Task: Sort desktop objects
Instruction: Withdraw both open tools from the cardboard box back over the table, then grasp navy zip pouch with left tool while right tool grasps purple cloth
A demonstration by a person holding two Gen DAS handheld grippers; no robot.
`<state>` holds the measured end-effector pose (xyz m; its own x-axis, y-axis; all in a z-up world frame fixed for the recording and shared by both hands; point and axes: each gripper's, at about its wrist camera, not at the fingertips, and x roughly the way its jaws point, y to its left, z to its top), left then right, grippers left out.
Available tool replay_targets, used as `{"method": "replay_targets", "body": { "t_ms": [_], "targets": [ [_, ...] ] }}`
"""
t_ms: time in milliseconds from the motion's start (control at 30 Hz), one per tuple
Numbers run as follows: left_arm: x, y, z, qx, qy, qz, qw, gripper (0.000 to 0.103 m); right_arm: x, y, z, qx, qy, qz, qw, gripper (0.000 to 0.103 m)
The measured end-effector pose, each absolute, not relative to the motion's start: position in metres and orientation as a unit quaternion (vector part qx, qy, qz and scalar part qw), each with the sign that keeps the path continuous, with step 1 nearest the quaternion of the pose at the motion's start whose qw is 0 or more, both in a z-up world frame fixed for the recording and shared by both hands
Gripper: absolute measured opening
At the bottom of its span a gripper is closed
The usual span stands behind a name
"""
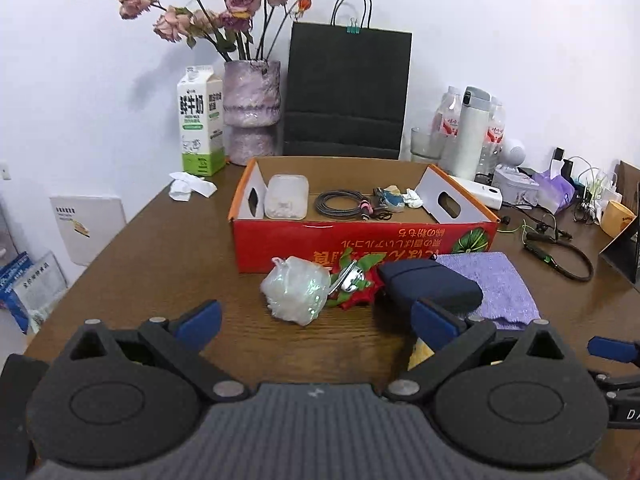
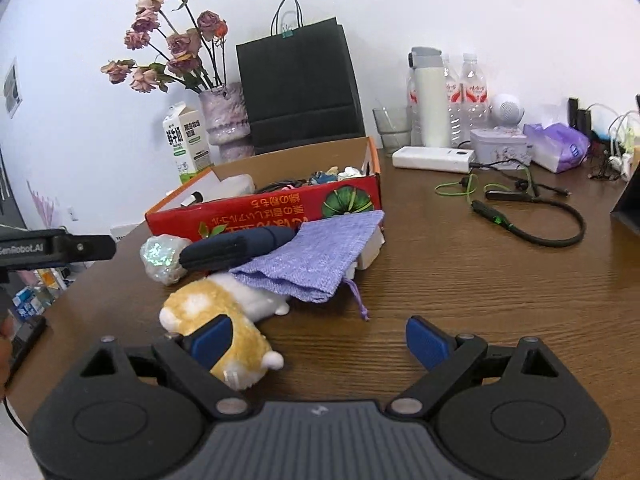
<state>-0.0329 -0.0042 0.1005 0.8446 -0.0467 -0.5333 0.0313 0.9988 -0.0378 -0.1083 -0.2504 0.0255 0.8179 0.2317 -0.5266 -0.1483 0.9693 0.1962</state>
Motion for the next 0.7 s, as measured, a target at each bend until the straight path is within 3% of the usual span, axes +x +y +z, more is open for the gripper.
{"method": "replay_targets", "body": {
  "t_ms": [300, 467, 700],
  "targets": [
    [-0.051, -0.015, 0.083, -0.008, 0.309, -0.043, 0.95, 0.103, -0.123, -0.26, 0.024, 0.078, 0.269, 0.098, 0.955, 0.093],
    [-0.062, -0.015, 0.072, 0.013, 0.29, -0.073, 0.954, 0.103, -0.13, -0.262, 0.015, 0.089, 0.273, 0.097, 0.953, 0.079],
    [-0.042, -0.002, 0.065, 0.024, 0.276, -0.087, 0.957, 0.1, -0.124, -0.217, 0.024, 0.039, 0.264, 0.212, 0.94, 0.078]
  ]
}}
